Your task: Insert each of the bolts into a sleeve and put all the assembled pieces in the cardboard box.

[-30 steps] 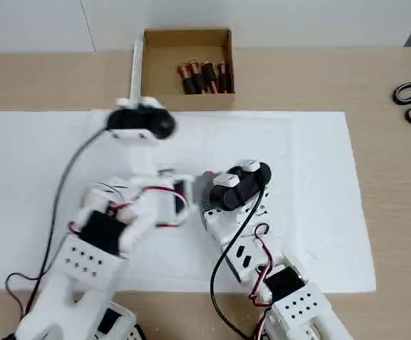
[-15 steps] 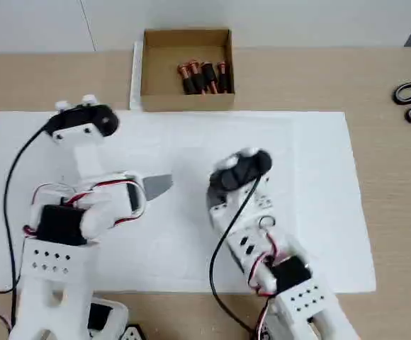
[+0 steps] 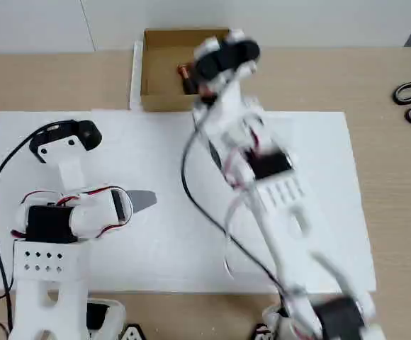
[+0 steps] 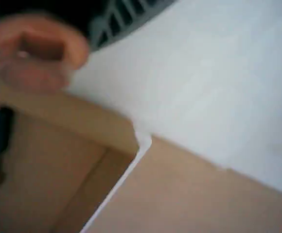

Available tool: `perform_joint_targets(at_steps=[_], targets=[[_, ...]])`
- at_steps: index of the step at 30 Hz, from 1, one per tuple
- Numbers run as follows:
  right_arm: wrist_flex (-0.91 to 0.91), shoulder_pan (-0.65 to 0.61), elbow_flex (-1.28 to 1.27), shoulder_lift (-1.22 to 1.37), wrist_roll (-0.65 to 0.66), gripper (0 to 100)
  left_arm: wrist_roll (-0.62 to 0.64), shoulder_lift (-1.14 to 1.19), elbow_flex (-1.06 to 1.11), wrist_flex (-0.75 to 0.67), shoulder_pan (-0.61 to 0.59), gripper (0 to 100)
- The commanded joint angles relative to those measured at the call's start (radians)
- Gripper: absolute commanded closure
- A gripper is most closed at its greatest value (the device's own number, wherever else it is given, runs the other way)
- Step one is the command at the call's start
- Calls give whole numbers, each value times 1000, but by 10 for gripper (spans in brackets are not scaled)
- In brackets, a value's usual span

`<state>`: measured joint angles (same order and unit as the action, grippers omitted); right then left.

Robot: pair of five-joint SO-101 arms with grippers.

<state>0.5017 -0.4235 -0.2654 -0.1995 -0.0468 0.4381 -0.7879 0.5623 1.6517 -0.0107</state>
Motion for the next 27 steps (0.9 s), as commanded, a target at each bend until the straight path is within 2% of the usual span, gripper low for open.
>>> perform_joint_targets(at_steps=[1,9,19,27], targets=[[-185,18,313,297,11,995,-3,-25,-38,8,-6,663],[-446,15,810,823,11,995,-2,-25,-38,8,-6,663],[-452,15,1313,1328,12,995,-2,-25,-38,8,-6,663],[-449,4,1534,1557,15,991,-2,-25,-36,8,-6,663]])
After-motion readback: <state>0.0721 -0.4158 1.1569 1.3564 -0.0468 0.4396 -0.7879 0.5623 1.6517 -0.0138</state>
